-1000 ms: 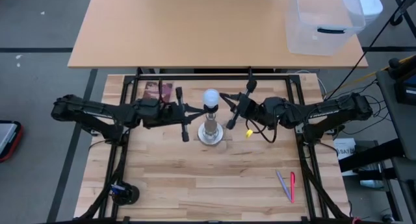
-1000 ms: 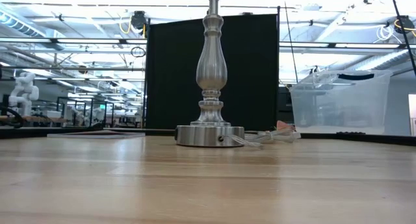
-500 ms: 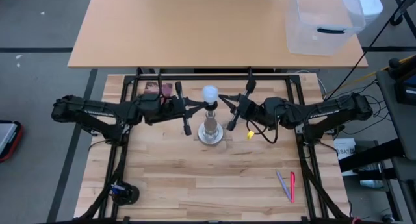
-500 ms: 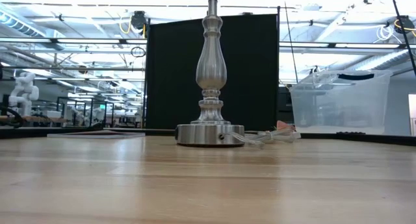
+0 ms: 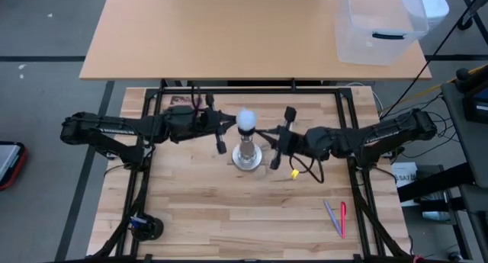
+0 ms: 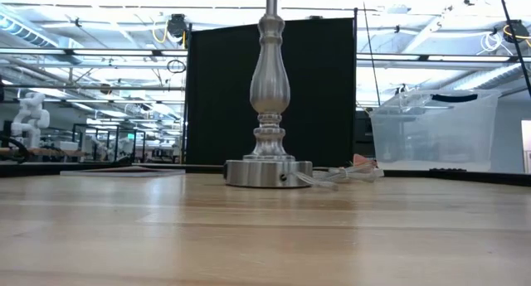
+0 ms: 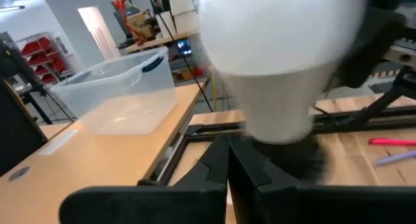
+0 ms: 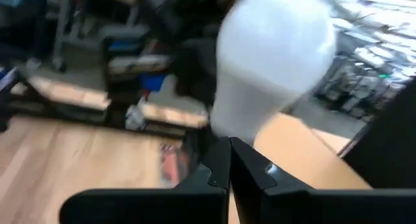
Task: Screw lightbulb
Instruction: Insert the lightbulb into the lamp
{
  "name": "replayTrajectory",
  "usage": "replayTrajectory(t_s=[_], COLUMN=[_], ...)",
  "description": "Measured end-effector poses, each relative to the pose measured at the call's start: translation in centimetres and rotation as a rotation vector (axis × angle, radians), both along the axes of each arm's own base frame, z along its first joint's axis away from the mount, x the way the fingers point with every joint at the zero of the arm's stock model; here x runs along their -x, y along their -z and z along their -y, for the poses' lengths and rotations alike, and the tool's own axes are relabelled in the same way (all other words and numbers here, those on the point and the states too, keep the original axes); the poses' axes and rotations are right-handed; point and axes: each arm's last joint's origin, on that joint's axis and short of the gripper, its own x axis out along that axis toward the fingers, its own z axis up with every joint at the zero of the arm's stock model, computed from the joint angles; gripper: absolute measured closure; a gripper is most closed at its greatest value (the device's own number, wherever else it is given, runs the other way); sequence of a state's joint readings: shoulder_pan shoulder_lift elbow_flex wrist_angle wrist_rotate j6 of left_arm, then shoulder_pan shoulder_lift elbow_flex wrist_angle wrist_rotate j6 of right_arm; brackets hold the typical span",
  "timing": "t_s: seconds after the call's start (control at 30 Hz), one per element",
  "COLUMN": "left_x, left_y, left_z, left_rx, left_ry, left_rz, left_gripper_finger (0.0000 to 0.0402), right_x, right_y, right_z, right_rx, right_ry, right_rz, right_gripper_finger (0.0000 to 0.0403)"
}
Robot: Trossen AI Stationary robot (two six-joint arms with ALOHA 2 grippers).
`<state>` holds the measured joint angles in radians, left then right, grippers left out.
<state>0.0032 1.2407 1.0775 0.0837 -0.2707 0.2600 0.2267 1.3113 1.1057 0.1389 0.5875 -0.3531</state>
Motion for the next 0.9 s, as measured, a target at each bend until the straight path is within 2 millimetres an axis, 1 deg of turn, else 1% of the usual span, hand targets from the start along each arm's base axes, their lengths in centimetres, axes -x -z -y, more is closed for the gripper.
replayTrajectory(t_s=[0.2, 0.27, 0.37, 0.43, 0.5, 0.6, 0.67, 0.77, 0.83, 0.9], left_x=[0.0, 0.1, 0.2, 0.2, 0.2, 0.1, 0.1, 0.1, 0.2, 0.4], left_y=[0.3, 0.4, 0.7, 1.3, 2.0, 3.0, 4.2, 5.5, 6.1, 6.9], left_z=[-0.1, -0.3, -0.6, -0.7, -0.7, -0.5, -0.2, 0.5, 1.2, 2.1], left_rx=[0.000, 0.012, 0.028, 0.051, 0.084, 0.138, 0.179, 0.227, 0.254, 0.262], left_ry=[-0.010, -0.015, -0.027, -0.035, -0.025, 0.012, 0.034, 0.073, 0.105, 0.138], left_rz=[-0.034, -0.043, -0.074, -0.122, -0.135, -0.104, -0.084, -0.016, 0.032, 0.043], left_gripper_finger=[0.0399, 0.0399, 0.0399, 0.0399, 0.0399, 0.0399, 0.0399, 0.0399, 0.0399, 0.0399], right_x=[0.2, 0.3, 0.4, 0.4, 0.1, -0.7, -1.4, -2.4, -2.9, -3.2], right_y=[1.3, 1.5, 1.5, 1.6, 1.8, 2.5, 2.9, 3.7, 4.0, 4.3], right_z=[-1.3, -1.6, -2.0, -2.2, -2.5, -3.1, -3.5, -4.0, -4.2, -4.4], right_rx=[-0.048, -0.066, -0.079, -0.097, -0.106, -0.096, -0.068, -0.030, -0.027, -0.024], right_ry=[-0.214, -0.252, -0.263, -0.267, -0.272, -0.284, -0.295, -0.307, -0.309, -0.313], right_rz=[-0.127, -0.143, -0.145, -0.140, -0.144, -0.143, -0.133, -0.123, -0.106, -0.104], right_gripper_finger=[0.0403, 0.0403, 0.0403, 0.0403, 0.0403, 0.0403, 0.0403, 0.0403, 0.0403, 0.0403])
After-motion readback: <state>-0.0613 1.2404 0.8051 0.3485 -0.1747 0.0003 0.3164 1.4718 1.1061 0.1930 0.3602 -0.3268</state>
